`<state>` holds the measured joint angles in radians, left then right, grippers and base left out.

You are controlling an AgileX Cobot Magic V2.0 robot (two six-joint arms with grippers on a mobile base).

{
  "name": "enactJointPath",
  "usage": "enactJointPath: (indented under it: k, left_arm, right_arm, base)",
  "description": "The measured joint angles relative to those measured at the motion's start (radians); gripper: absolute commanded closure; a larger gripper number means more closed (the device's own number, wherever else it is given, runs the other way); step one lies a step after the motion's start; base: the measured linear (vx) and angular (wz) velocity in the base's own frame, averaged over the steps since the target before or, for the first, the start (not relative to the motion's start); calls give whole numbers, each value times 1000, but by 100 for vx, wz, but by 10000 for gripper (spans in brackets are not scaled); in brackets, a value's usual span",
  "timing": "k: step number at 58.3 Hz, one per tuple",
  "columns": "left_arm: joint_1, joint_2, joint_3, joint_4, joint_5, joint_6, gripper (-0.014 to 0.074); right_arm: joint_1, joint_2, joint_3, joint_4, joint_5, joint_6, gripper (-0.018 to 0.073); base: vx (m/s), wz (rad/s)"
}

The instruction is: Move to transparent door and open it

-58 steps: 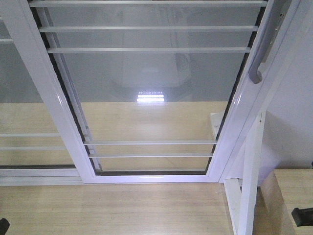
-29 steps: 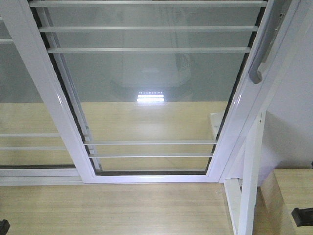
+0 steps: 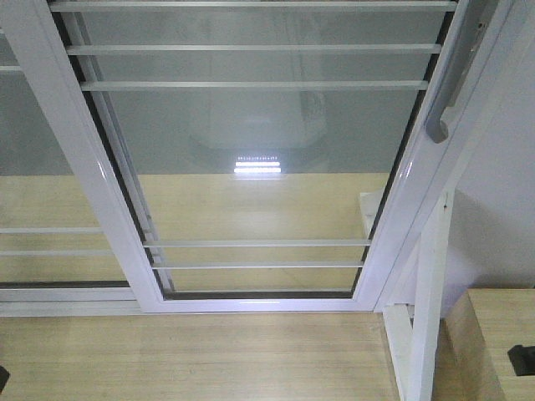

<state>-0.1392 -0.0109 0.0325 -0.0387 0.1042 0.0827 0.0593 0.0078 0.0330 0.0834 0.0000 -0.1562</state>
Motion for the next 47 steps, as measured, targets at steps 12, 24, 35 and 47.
enactJointPath:
  k: [12,24,35,47]
  left_arm:
    - [0,1,0,-53,-247,-50,594]
    - [0,174,-82,-113,-285,-55,594]
    - [0,566,-331,-115,-341,-20,594]
    - [0,958,-648,-116,-388,15,594]
  right_arm:
    - [0,0,0,107,-102,69,561]
    - [0,56,-78,109,-60,38,561]
    - [0,314,-268,109,-58,-46,561]
    - [0,669,-500,109,-122,-94,561]
  base:
    - [0,0]
    - [0,0]
    - [0,0]
    - [0,0]
